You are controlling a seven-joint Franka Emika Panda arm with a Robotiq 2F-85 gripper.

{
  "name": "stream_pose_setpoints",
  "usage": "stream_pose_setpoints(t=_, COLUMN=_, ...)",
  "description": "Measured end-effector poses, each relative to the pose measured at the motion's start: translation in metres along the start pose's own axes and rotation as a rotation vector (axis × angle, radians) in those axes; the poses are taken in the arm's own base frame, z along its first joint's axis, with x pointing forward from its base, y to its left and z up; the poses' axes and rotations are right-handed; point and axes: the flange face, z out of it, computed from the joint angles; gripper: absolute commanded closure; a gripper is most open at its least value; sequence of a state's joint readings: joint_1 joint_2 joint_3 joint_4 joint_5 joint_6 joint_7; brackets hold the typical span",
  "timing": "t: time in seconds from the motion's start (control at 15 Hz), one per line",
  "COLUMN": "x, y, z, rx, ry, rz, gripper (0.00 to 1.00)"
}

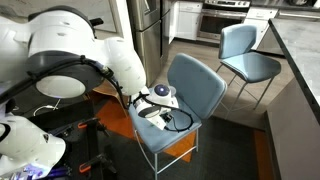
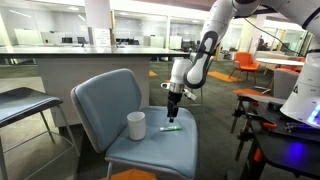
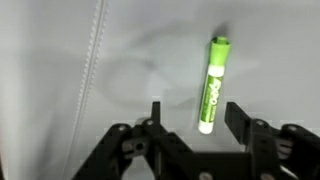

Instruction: Remove the green marker from the white mug

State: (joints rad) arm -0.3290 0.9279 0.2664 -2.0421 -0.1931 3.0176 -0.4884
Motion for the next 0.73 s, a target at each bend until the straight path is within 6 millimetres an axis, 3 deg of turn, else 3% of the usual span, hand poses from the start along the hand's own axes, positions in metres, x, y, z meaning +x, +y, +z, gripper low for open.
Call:
stream_pose_setpoints(t=0.4, x=0.017, y=-0.017, z=-0.007, rx=-0.029, ry=-0.069, rz=-0.022, gripper=0.0)
stream_pose_setpoints(t=0.73, x=0.044, y=-0.038, z=-0.04, rx=-0.048, ry=-0.175, rz=0.033, gripper=0.0)
